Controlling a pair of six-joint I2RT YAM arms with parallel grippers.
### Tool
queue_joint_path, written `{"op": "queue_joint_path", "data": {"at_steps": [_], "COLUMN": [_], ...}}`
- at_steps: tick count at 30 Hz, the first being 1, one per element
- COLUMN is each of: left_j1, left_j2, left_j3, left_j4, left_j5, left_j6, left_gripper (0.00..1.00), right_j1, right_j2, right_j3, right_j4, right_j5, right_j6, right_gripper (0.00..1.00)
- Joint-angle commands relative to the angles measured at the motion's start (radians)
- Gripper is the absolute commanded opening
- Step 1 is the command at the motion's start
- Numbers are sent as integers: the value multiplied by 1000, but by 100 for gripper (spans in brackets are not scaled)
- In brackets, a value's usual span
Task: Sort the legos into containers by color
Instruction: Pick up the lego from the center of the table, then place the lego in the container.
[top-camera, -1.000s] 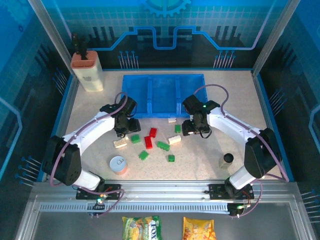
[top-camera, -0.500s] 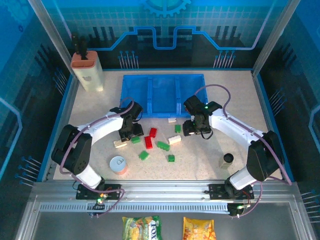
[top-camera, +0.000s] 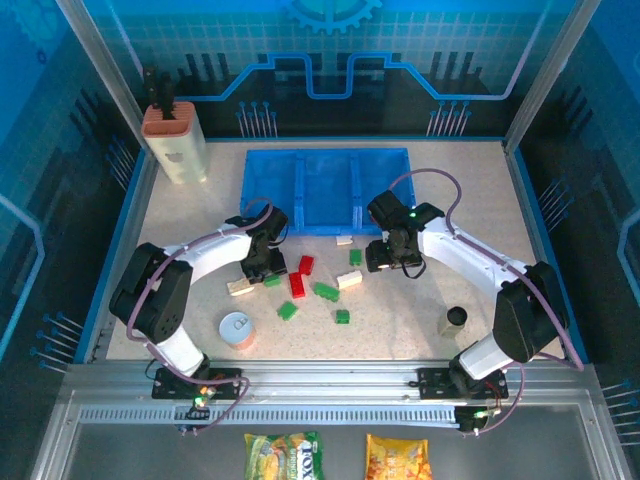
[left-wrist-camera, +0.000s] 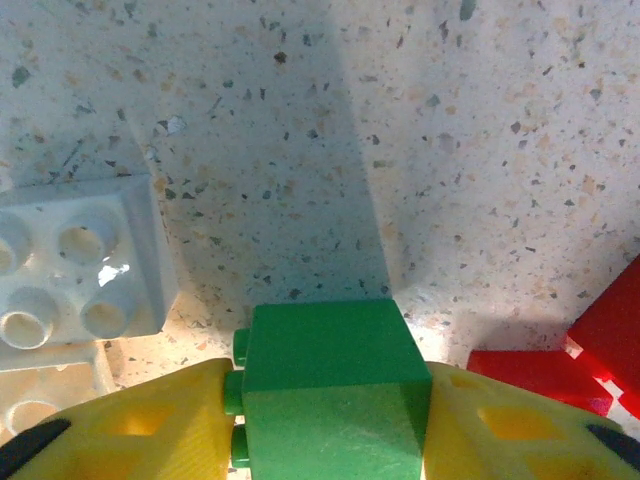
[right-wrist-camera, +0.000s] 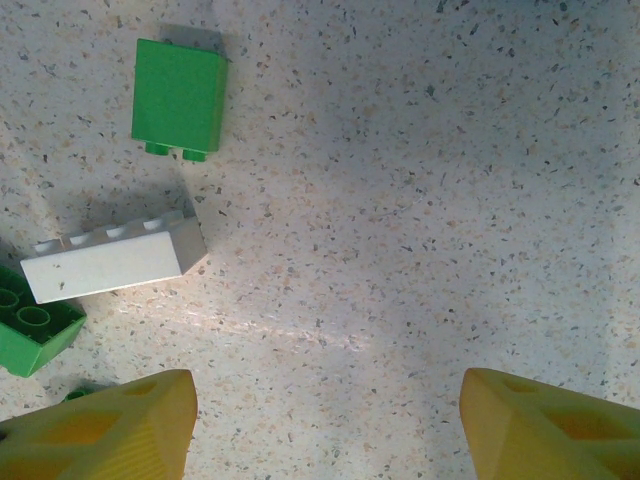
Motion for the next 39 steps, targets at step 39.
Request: {"op": "queue_joint_path", "data": {"at_steps": [39], "left_j1": [-83], "left_j2": [203], "left_j3": [783], "left_j4": [-255], "left_j5": [-10], "left_j6": [150], "left_gripper": [43], "right_j1": [18], "right_j2": [-33], "right_j3": [-59], "right_j4": [-34], "right_j5": [45], "right_j6": [73], "right_gripper": [71]}}
